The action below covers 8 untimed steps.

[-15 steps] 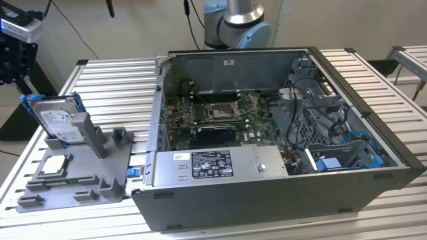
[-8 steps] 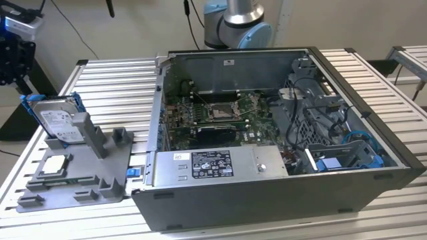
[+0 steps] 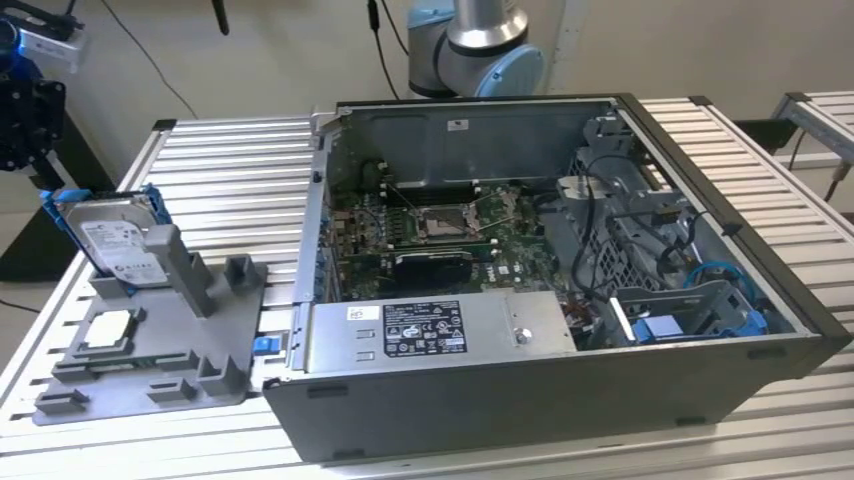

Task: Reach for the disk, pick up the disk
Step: 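Pick up the disk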

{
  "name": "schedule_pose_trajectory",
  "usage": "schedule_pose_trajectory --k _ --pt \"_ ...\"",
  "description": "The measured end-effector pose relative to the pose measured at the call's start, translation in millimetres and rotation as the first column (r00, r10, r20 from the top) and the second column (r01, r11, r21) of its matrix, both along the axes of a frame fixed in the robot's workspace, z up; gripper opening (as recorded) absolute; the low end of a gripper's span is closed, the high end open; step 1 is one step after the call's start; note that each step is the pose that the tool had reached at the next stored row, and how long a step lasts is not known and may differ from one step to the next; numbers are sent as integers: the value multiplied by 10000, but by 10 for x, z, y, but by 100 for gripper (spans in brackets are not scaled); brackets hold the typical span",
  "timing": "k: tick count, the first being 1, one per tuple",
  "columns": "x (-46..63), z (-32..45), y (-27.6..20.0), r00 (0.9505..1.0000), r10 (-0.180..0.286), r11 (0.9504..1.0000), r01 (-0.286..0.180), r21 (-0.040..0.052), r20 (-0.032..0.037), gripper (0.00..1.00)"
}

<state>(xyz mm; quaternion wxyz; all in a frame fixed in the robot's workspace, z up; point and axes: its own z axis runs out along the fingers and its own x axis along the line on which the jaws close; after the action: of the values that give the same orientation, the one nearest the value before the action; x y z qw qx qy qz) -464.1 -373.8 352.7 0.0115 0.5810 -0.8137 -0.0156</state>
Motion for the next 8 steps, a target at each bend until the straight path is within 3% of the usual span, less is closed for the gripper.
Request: schedule_pose_trajectory --k 4,8 --pt "0 0 0 9973 734 9973 -734 0 0 0" --pt "0 -1 0 9892 1466 9892 -1466 -3 22 0"
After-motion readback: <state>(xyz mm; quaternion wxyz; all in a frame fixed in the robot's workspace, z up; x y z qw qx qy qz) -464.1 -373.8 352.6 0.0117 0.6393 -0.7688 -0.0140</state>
